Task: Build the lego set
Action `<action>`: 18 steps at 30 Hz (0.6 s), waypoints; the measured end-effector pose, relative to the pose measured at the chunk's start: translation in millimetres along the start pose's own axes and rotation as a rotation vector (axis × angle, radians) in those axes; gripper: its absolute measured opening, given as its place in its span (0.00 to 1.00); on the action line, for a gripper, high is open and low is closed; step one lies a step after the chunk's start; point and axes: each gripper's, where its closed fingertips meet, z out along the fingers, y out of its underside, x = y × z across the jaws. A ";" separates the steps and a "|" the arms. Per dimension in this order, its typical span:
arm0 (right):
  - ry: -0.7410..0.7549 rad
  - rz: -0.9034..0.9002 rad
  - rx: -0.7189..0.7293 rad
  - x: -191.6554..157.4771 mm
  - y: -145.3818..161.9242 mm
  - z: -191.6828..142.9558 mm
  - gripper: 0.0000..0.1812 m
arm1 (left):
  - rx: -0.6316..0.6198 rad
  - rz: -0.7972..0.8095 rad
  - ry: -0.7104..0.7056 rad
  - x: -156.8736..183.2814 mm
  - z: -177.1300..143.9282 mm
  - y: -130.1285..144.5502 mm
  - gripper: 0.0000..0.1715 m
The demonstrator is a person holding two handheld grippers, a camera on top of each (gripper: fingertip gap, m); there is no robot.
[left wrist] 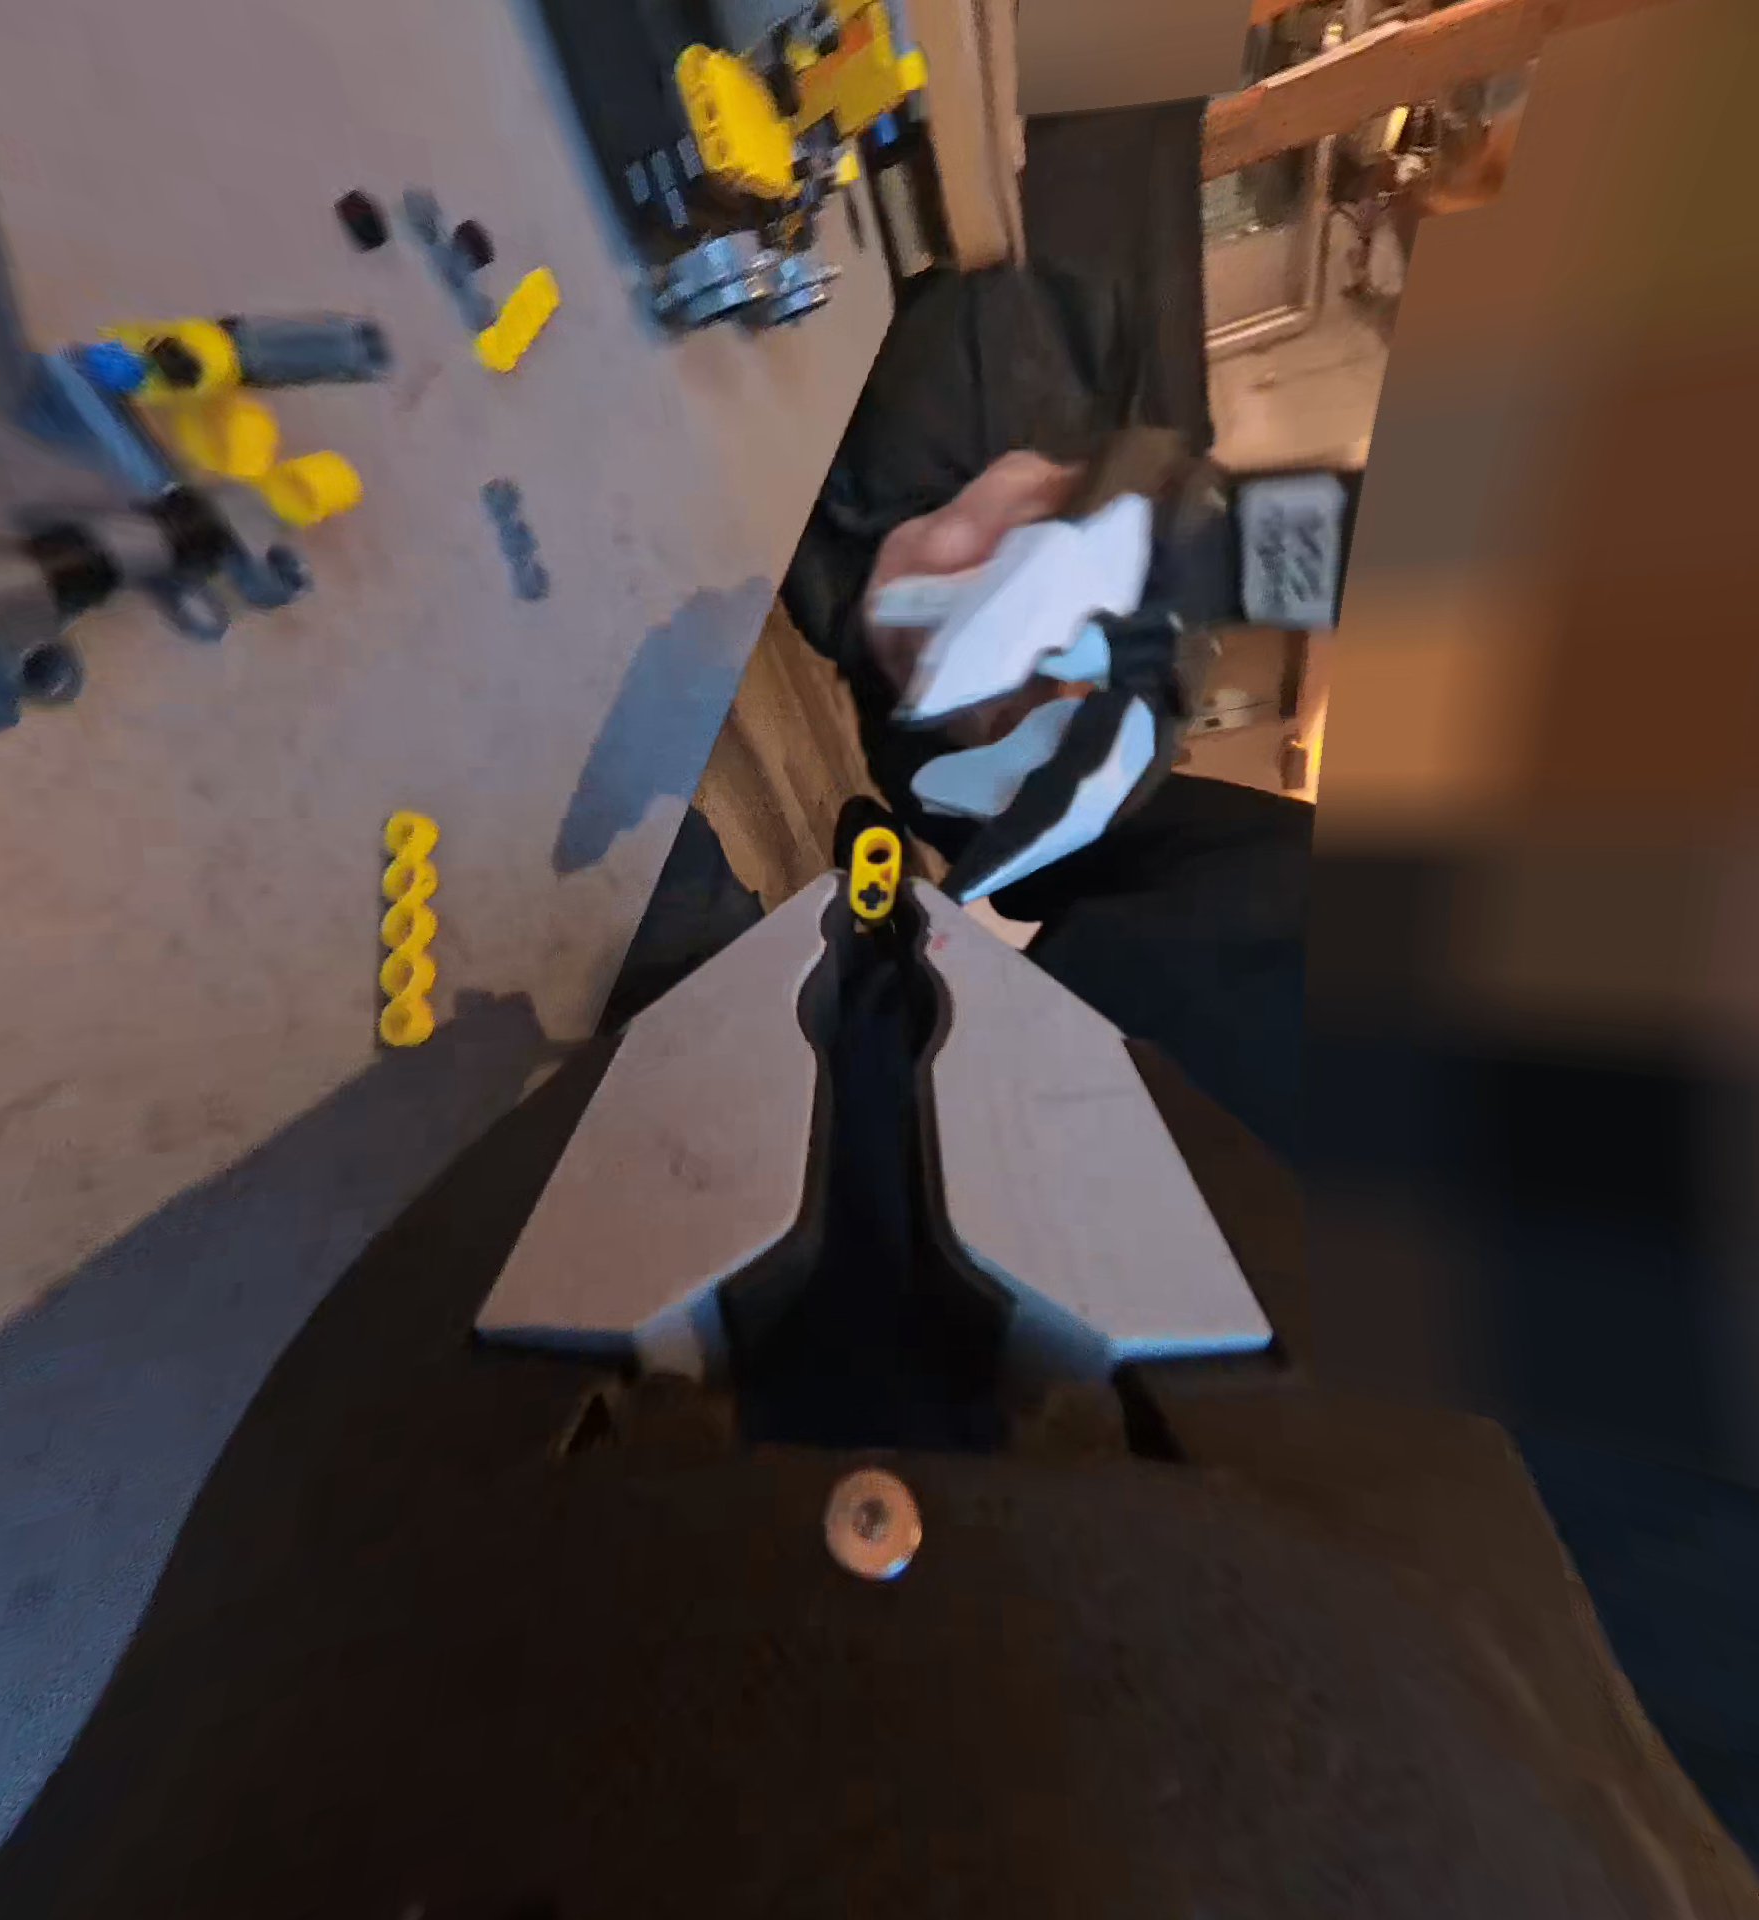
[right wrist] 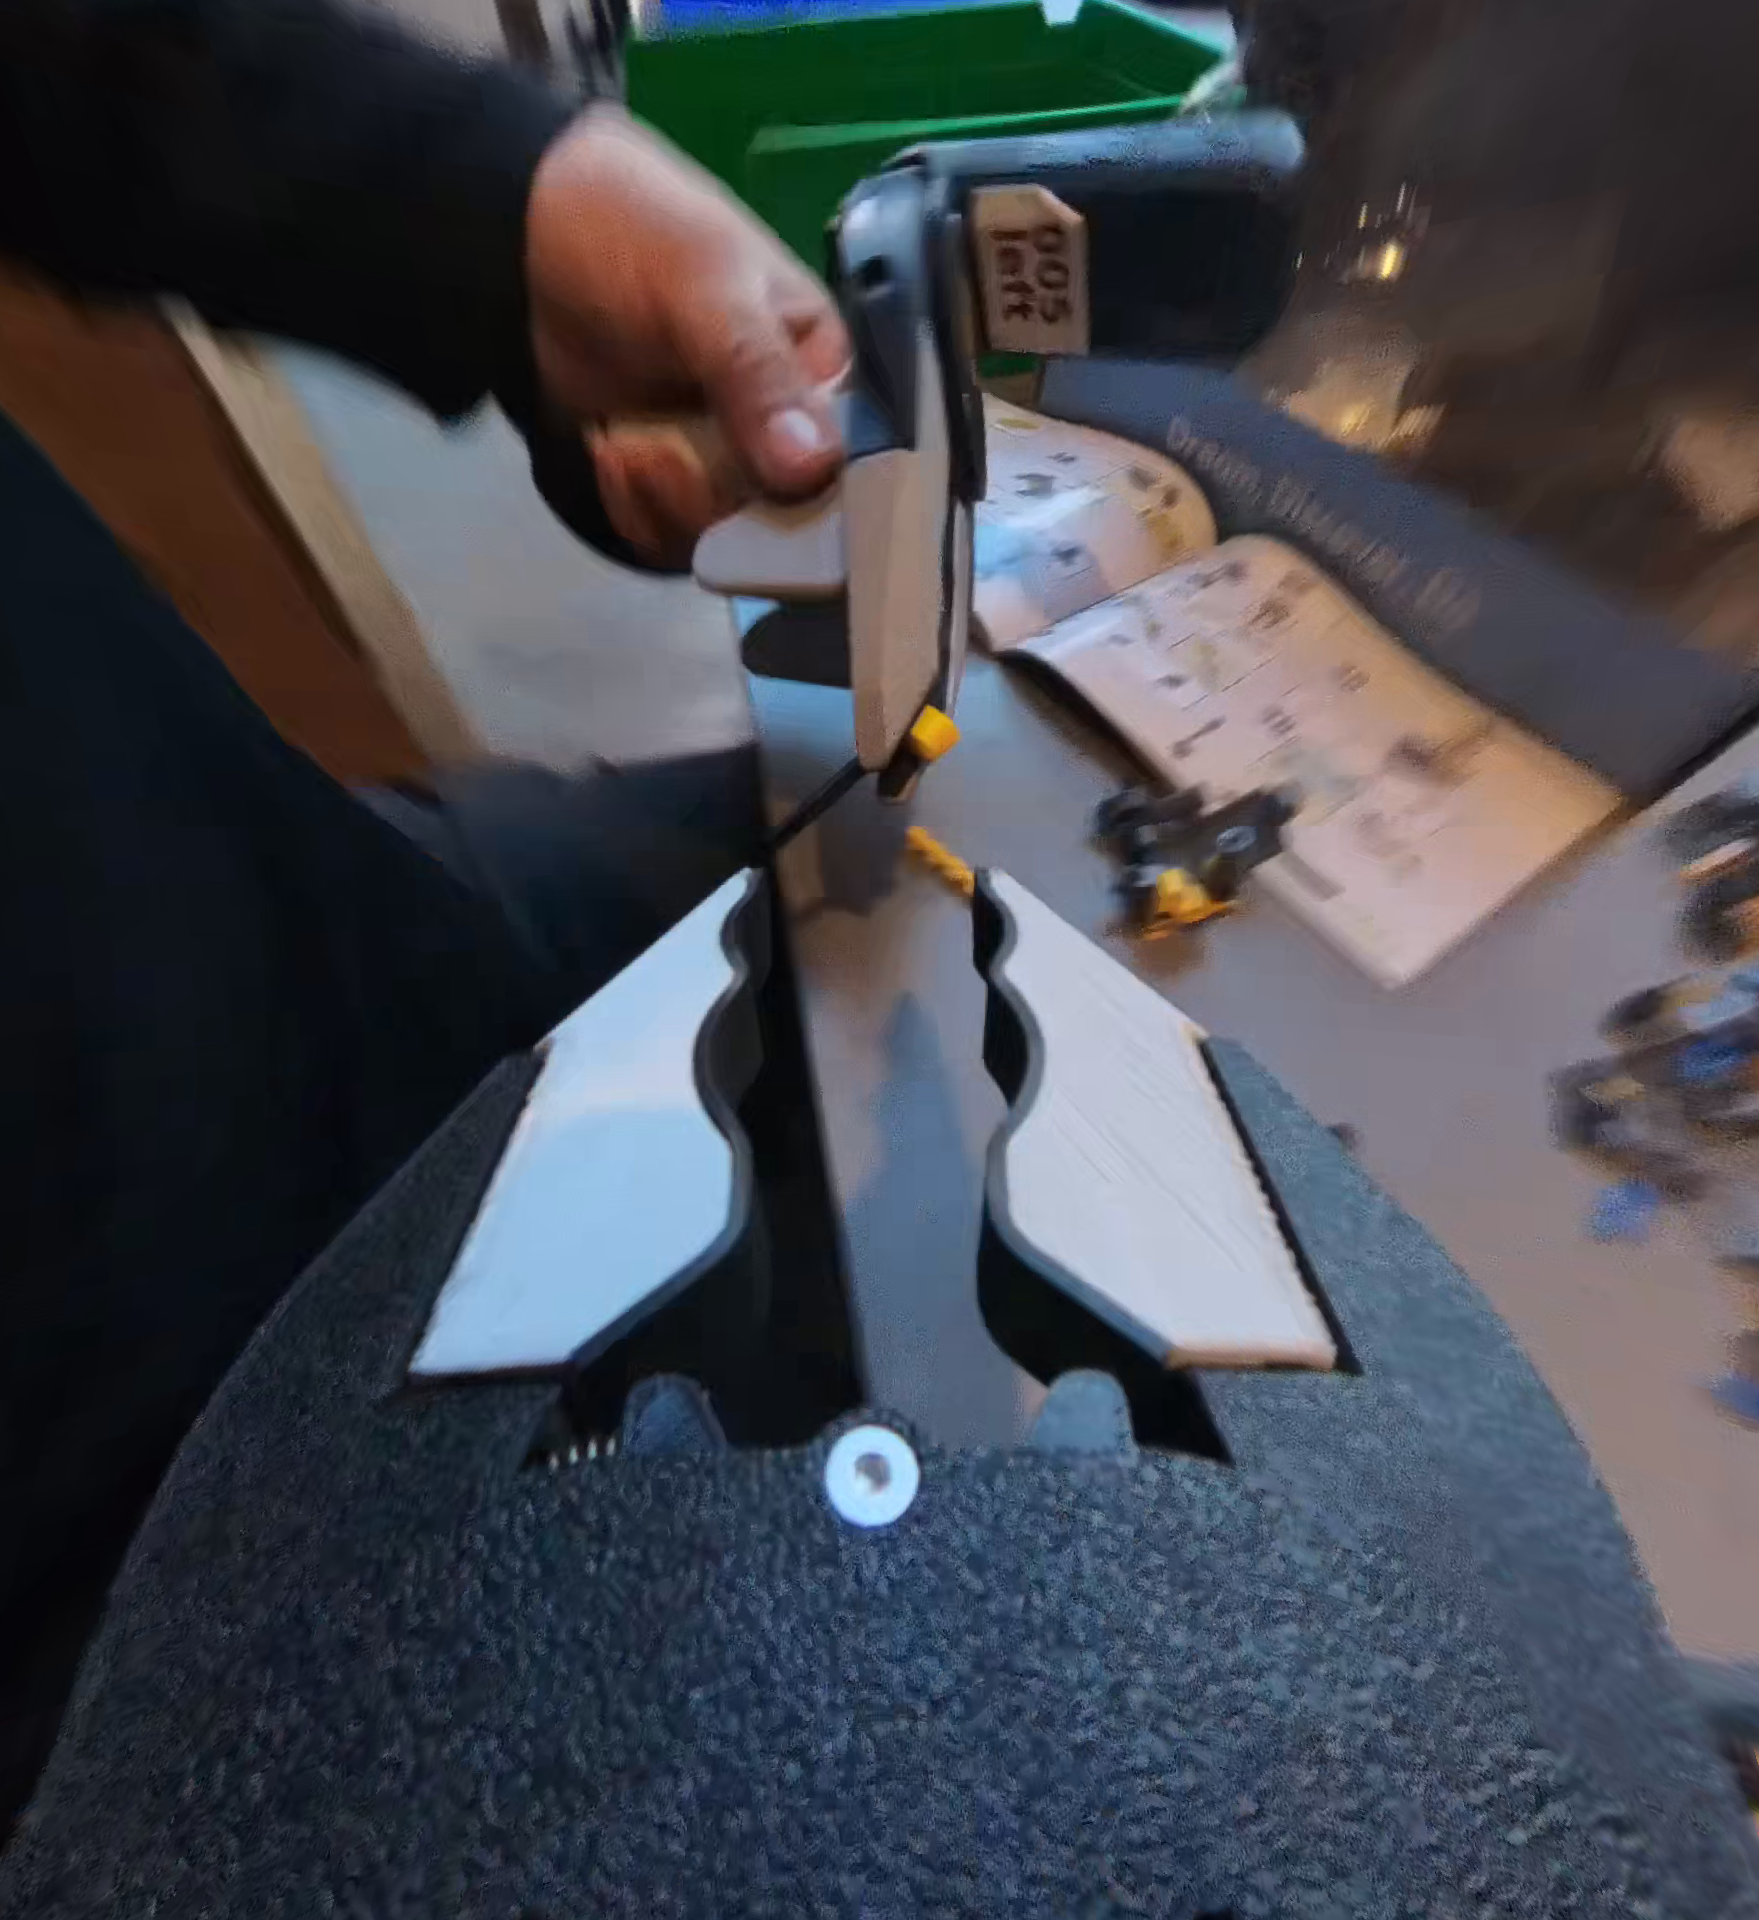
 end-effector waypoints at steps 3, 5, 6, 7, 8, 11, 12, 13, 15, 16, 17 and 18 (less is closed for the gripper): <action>0.170 -0.495 -0.078 -4.7 6.4 4.9 0.13 | -0.008 -0.070 -0.015 -2.7 4.2 -1.5 0.04; 0.251 -0.706 -0.097 -10.8 11.3 12.5 0.11 | 0.002 -0.095 -0.014 -2.9 6.9 -4.8 0.03; 0.294 -0.757 -0.090 -12.5 10.9 15.4 0.10 | 0.007 -0.111 -0.004 -2.7 8.1 -5.9 0.04; 0.320 -0.782 -0.081 -14.5 10.5 17.7 0.11 | 0.010 -0.125 0.002 -3.5 9.4 -6.1 0.04; 0.339 -0.794 -0.076 -15.8 10.3 18.8 0.12 | 0.013 -0.131 0.001 -5.2 10.3 -5.5 0.04; 0.382 -0.802 -0.065 -15.1 8.7 17.0 0.04 | 0.035 -0.158 0.026 -7.0 12.0 -4.1 0.04; 0.383 -0.801 -0.082 -14.2 11.5 17.6 0.04 | 0.040 -0.163 0.025 -8.8 12.3 -3.7 0.04; 0.392 -0.806 -0.092 -13.7 13.2 17.7 0.04 | 0.044 -0.163 0.023 -10.6 12.3 -3.4 0.03; 0.418 -0.818 -0.096 -14.3 13.0 16.4 0.03 | 0.056 -0.171 0.038 -10.4 13.3 -3.9 0.04; 0.429 -0.811 -0.099 -14.2 13.2 15.9 0.03 | 0.059 -0.167 0.034 -11.2 13.8 -4.1 0.03; 0.437 -0.798 -0.100 -14.0 13.8 15.3 0.03 | 0.050 -0.150 0.011 -13.5 13.4 -2.9 0.03; 0.445 -0.777 -0.097 -13.6 14.5 14.3 0.02 | 0.033 -0.116 -0.033 -17.6 10.6 -1.8 0.06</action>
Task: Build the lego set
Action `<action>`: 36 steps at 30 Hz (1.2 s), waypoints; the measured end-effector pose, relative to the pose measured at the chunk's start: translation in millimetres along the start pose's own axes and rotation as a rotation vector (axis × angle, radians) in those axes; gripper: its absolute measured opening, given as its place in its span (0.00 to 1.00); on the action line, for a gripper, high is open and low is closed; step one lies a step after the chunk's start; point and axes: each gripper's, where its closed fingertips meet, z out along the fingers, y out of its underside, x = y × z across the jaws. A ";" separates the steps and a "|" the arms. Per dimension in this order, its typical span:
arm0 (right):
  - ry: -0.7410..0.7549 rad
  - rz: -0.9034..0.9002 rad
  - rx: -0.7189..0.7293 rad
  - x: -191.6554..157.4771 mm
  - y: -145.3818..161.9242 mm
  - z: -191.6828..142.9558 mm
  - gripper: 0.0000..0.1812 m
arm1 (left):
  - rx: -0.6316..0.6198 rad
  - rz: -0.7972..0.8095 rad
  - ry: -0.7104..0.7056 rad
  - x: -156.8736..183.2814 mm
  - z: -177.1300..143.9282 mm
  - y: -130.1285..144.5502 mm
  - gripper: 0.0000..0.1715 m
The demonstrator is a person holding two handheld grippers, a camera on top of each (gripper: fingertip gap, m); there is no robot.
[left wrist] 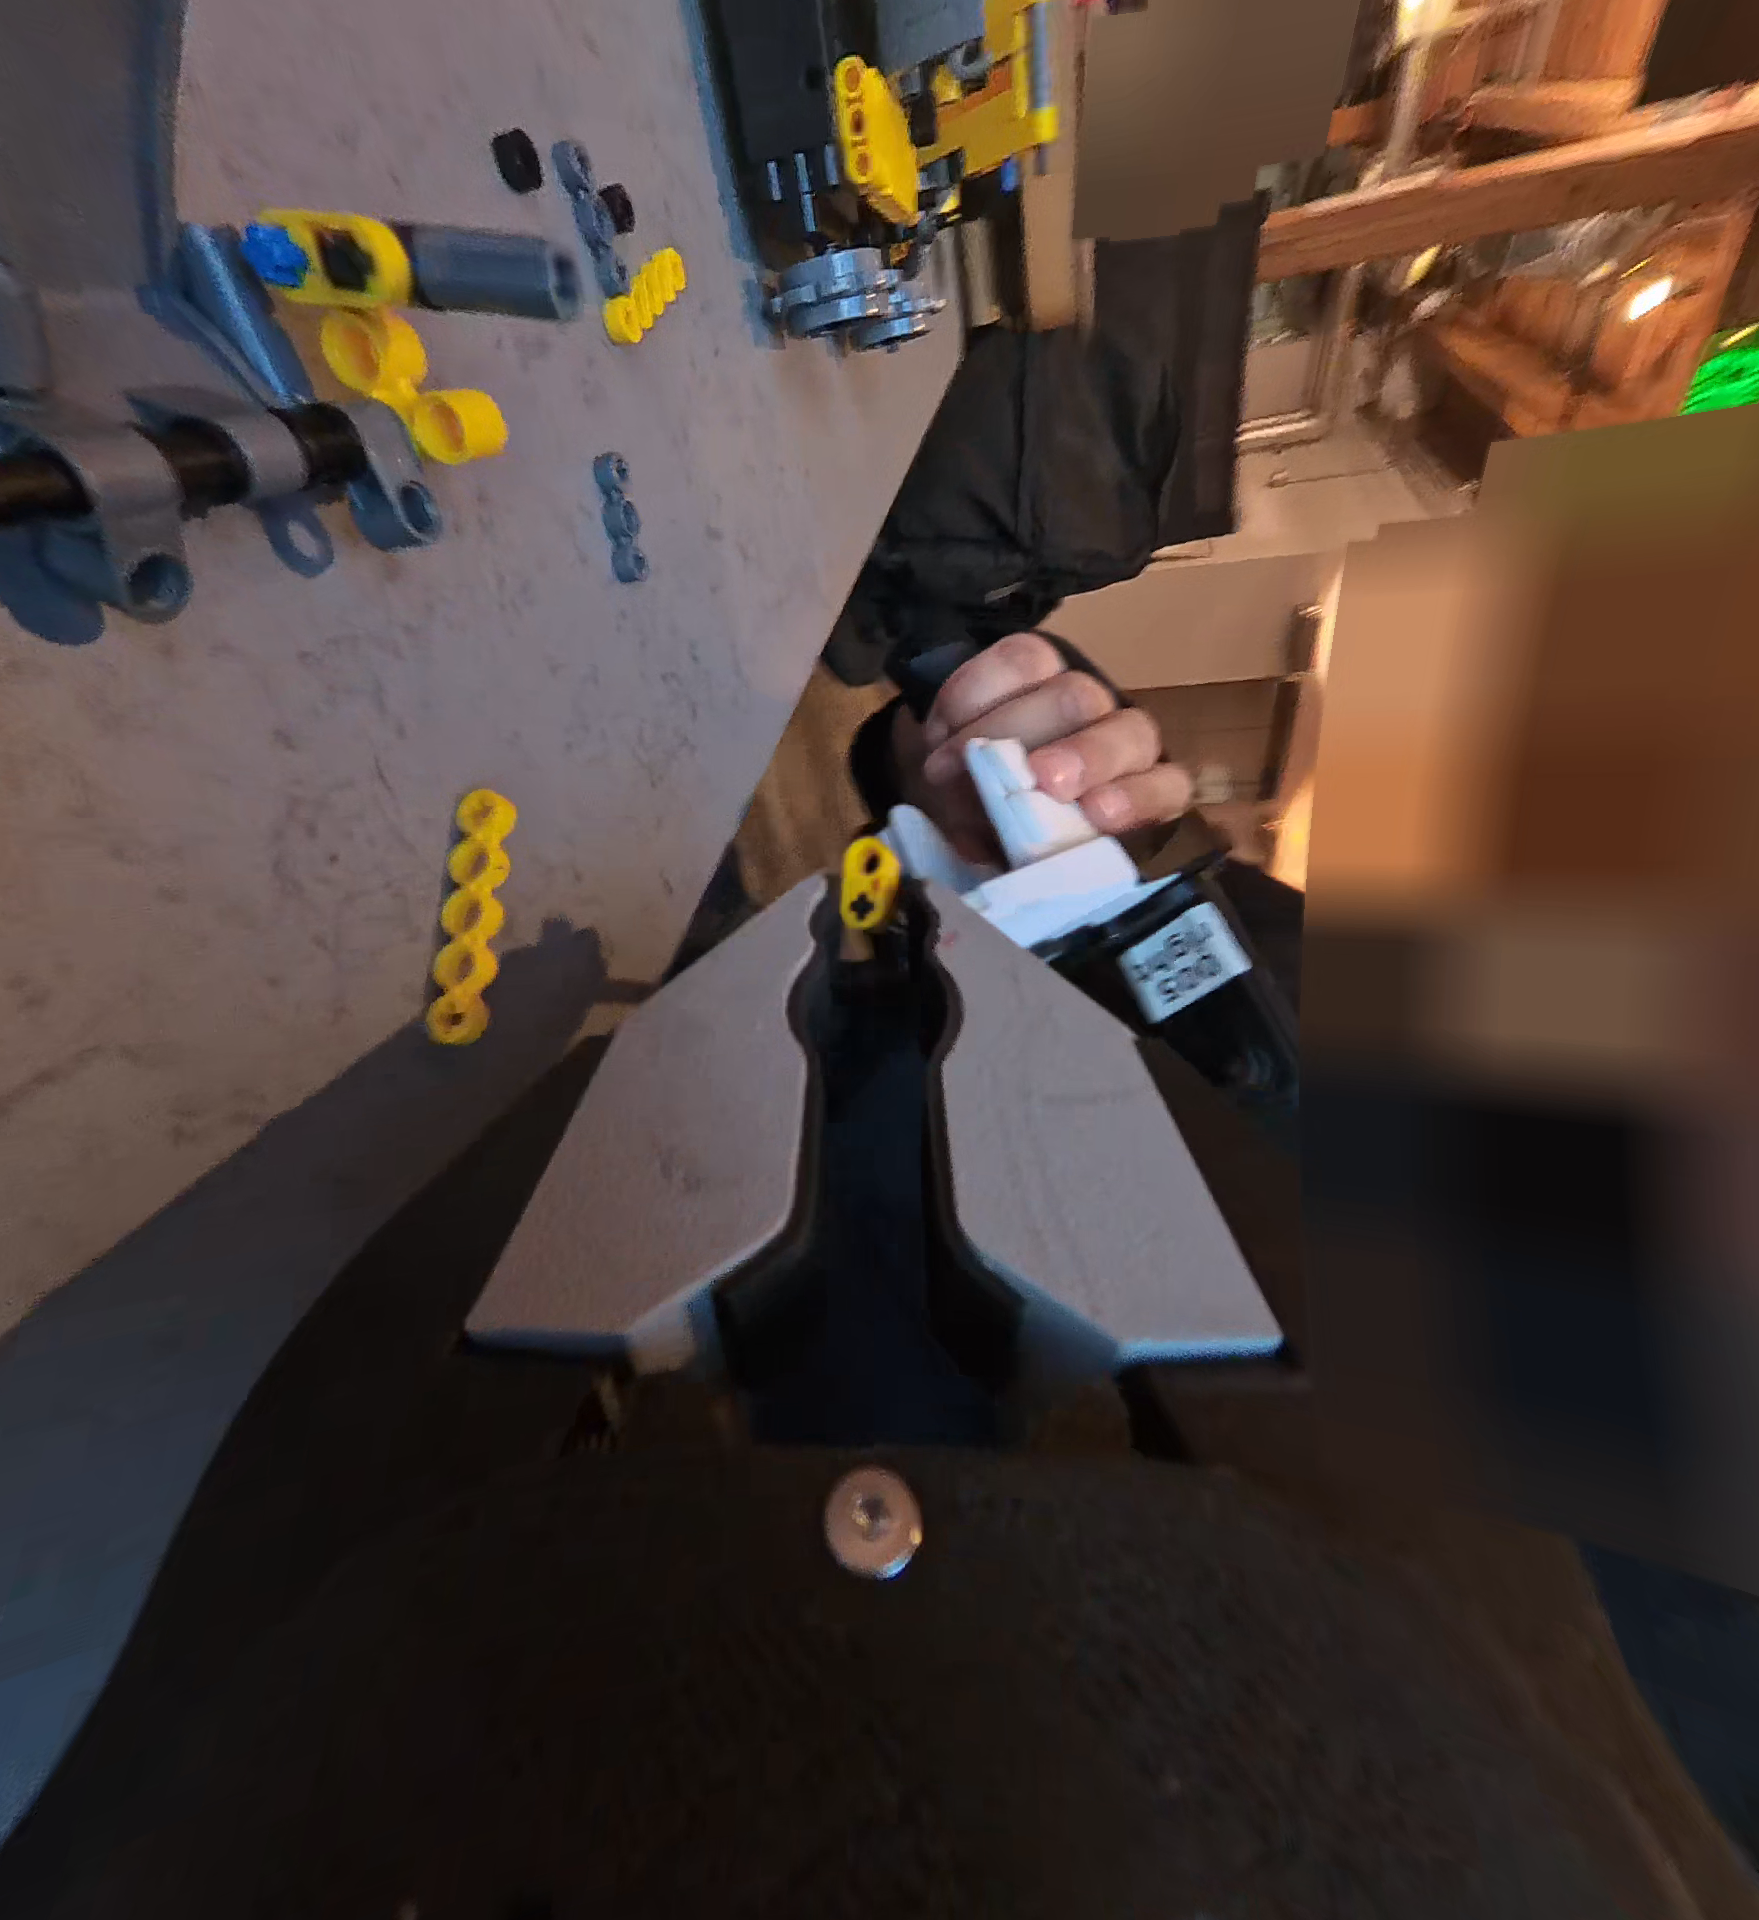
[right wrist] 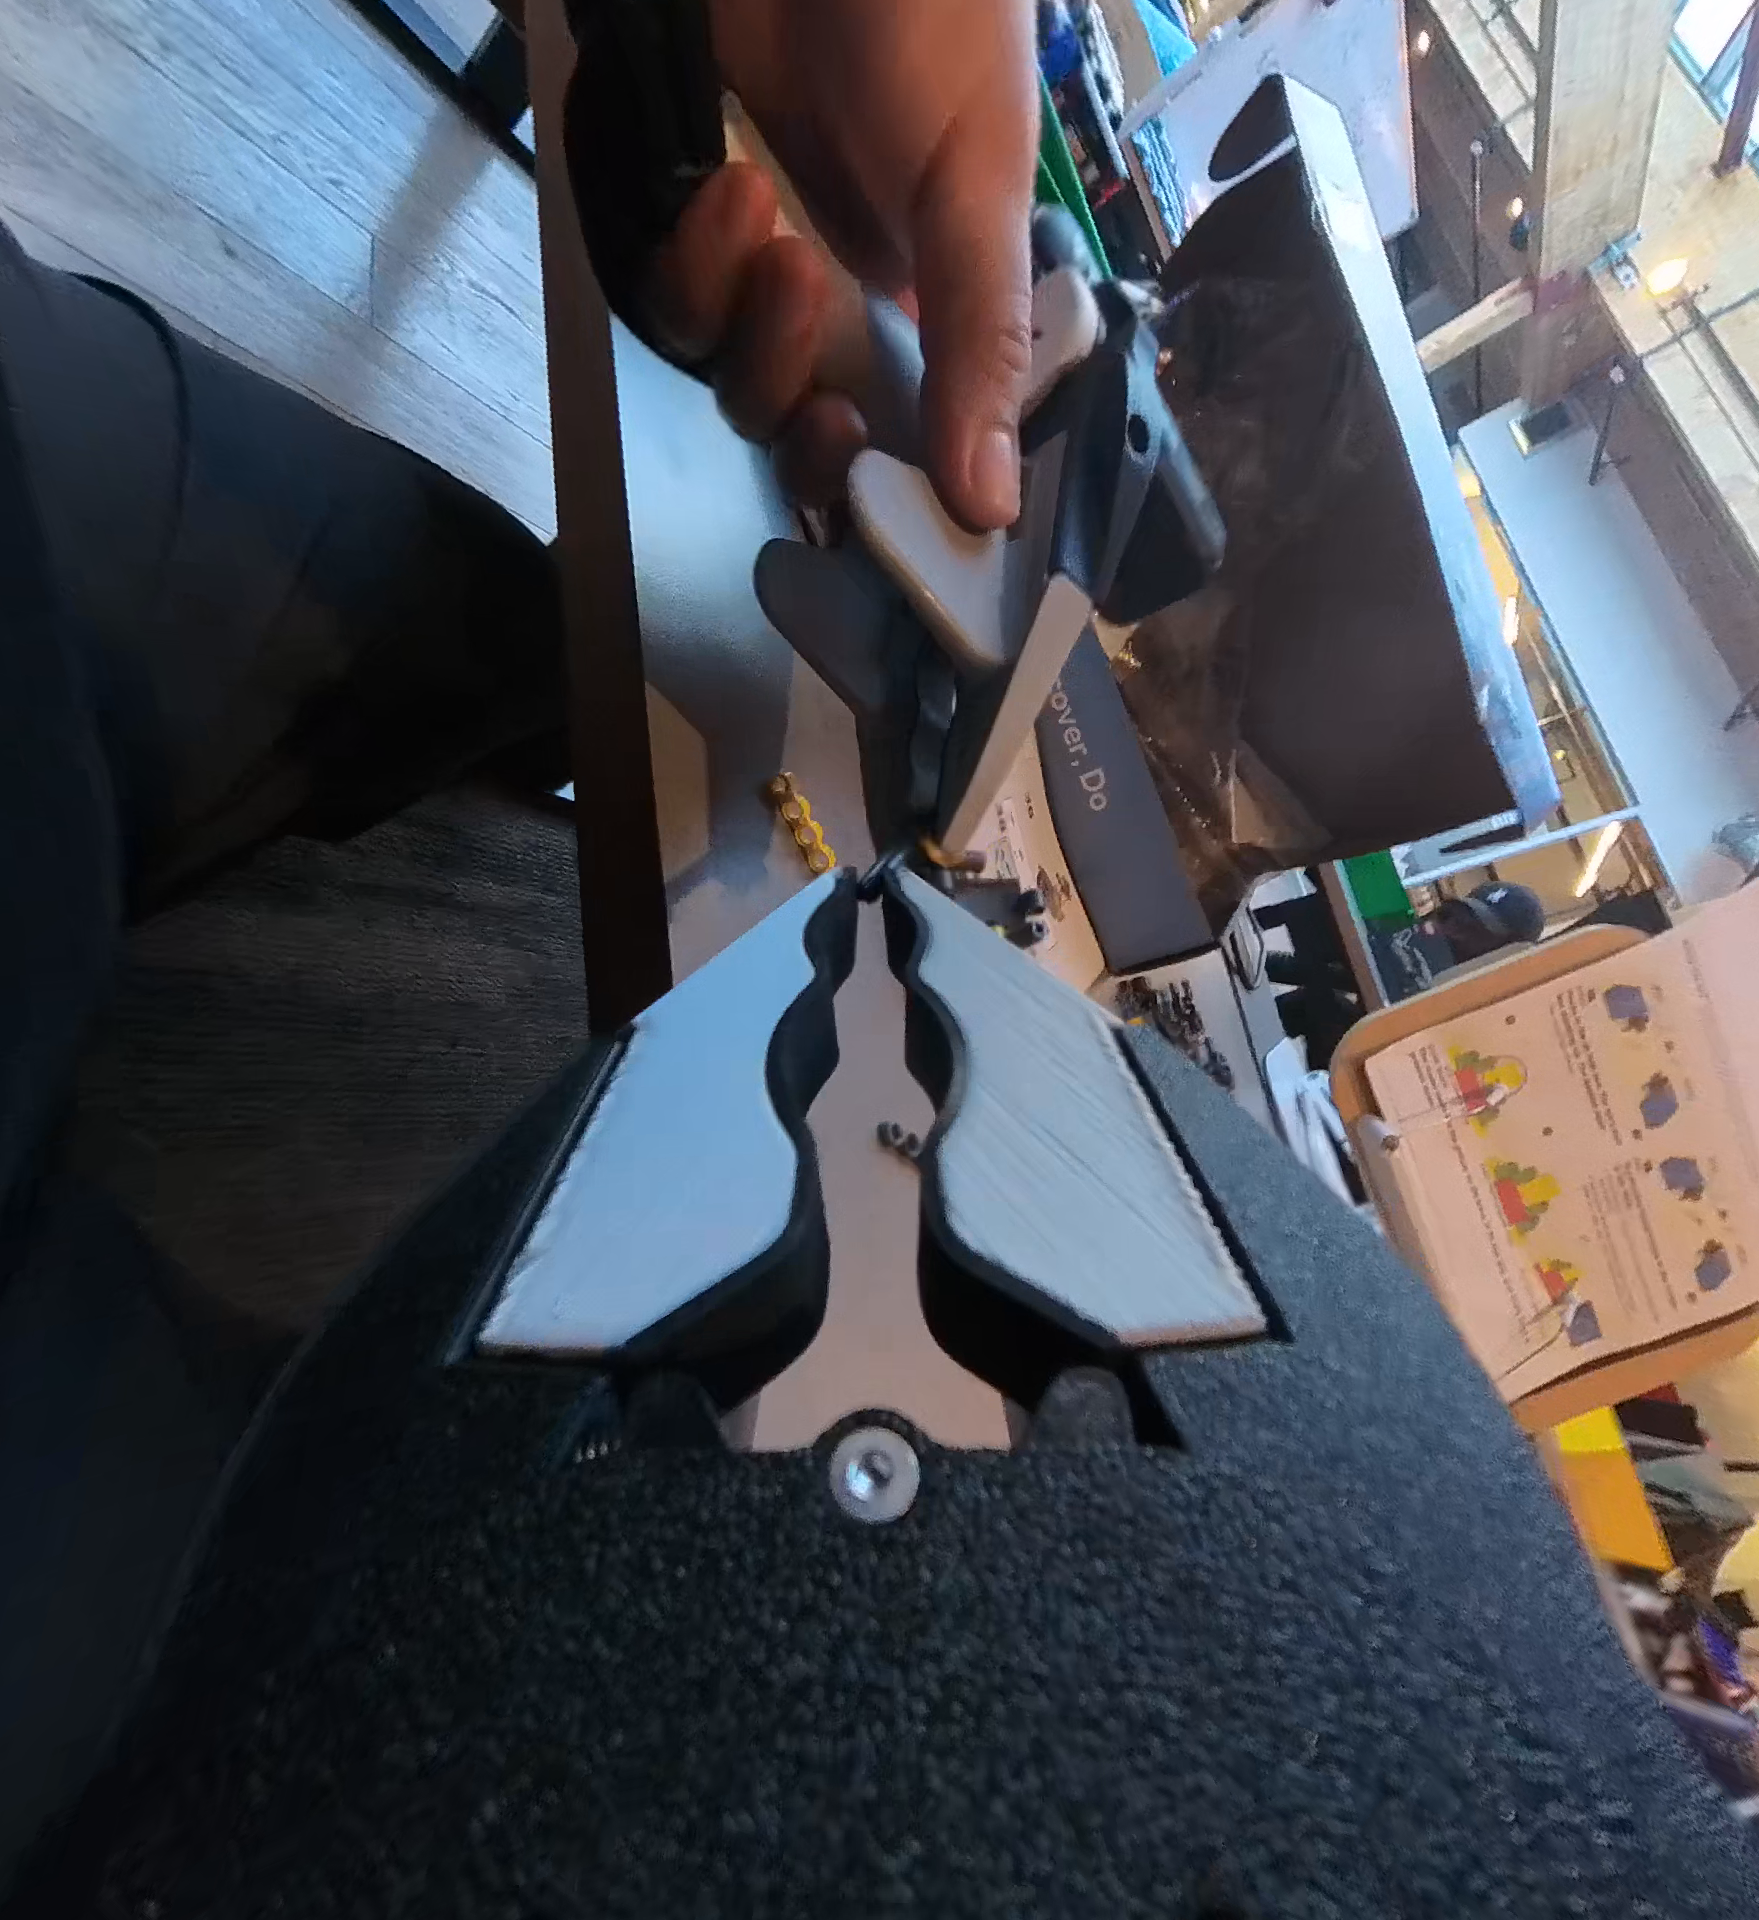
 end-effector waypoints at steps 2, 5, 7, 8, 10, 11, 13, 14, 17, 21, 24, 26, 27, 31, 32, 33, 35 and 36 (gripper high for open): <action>-0.006 0.077 -0.030 -2.8 6.8 -0.5 0.02 | 0.006 0.127 -0.147 -10.1 -14.3 -5.3 0.11; -0.030 0.205 -0.100 -10.1 23.7 3.3 0.02 | -0.069 0.414 -0.495 -37.0 -31.9 -6.9 0.12; -0.026 0.230 -0.133 -12.1 29.4 6.9 0.02 | -0.153 0.495 -0.602 -48.7 -28.6 -3.6 0.17; -0.024 0.225 -0.147 -13.1 30.7 9.2 0.02 | -0.184 0.524 -0.640 -54.9 -27.3 -3.8 0.17; -0.030 0.213 -0.177 -16.7 34.0 14.0 0.02 | -0.217 0.582 -0.671 -60.9 -25.2 -7.1 0.07; -0.034 0.214 -0.190 -18.5 35.7 15.9 0.02 | -0.229 0.598 -0.686 -62.8 -25.2 -9.2 0.03; -0.029 0.210 -0.206 -20.2 38.2 18.6 0.02 | -0.253 0.622 -0.693 -63.5 -23.4 -10.0 0.01; -0.025 0.208 -0.210 -20.8 38.8 19.5 0.02 | -0.263 0.631 -0.687 -62.8 -21.4 -8.6 0.01; -0.018 0.203 -0.238 -25.0 44.6 22.4 0.02 | -0.272 0.612 -0.667 -59.1 -18.1 -6.3 0.06; -0.013 0.244 -0.238 -25.9 46.6 23.2 0.02 | -0.240 0.658 -0.747 -56.8 -24.7 -15.7 0.17; -0.018 0.278 -0.252 -25.6 47.7 23.8 0.02 | -0.266 0.699 -0.761 -60.7 -19.0 -9.7 0.09; -0.017 0.305 -0.263 -25.7 47.8 24.0 0.02 | -0.262 0.709 -0.764 -61.2 -16.3 -8.5 0.04; -0.016 0.320 -0.266 -25.6 48.0 23.9 0.02 | -0.260 0.717 -0.765 -61.8 -15.8 -8.6 0.02; -0.028 0.397 -0.284 -25.5 49.1 23.9 0.02 | -0.222 0.706 -0.744 -61.9 -15.6 -9.2 0.02; -0.031 0.415 -0.287 -25.0 49.4 24.1 0.03 | -0.216 0.703 -0.740 -62.0 -15.7 -9.4 0.02; -0.034 0.437 -0.289 -24.3 49.5 24.4 0.04 | -0.209 0.700 -0.740 -62.0 -15.7 -9.5 0.02; -0.045 0.475 -0.296 -23.0 49.9 25.3 0.06 | -0.189 0.703 -0.750 -62.2 -15.6 -10.4 0.01; -0.048 0.483 -0.301 -22.1 50.5 25.6 0.07 | -0.175 0.703 -0.757 -62.2 -15.3 -11.1 0.01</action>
